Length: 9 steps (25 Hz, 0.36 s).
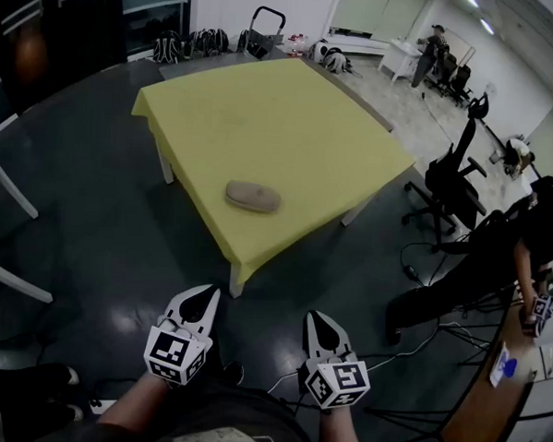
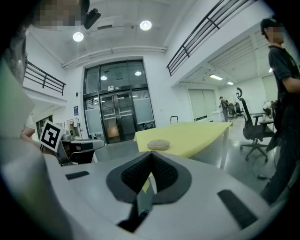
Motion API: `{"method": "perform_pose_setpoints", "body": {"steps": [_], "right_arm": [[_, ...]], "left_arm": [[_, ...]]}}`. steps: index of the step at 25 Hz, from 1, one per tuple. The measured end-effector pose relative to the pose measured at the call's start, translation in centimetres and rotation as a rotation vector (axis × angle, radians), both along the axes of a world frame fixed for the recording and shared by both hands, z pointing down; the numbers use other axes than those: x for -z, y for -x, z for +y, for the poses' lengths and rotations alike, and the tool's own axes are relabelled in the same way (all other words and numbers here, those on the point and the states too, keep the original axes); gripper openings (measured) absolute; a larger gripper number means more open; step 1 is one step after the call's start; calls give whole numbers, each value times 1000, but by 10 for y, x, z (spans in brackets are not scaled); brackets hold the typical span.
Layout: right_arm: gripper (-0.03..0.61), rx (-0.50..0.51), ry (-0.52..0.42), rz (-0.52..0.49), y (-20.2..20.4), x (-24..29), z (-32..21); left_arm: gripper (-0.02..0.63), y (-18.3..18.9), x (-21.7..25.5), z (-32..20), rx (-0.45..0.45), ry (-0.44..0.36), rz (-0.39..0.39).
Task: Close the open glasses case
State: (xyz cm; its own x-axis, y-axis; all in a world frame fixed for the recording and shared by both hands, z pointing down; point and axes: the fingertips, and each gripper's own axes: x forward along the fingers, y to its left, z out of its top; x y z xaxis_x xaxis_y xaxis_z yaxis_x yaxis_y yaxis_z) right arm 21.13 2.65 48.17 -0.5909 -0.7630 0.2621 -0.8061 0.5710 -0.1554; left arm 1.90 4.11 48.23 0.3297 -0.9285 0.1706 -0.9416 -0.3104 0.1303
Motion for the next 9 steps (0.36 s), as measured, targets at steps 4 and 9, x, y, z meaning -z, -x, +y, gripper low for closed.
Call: {"method": "perform_pose_setpoints", "body": {"steps": [4,9], "right_arm": [[-12,4,15,8,2,-7,2],[-12,7,34,8,3,-11,3]], "left_arm": [[9,1,-2,4,7,6,6],[8,1,-6,11,10,21,0]]}}
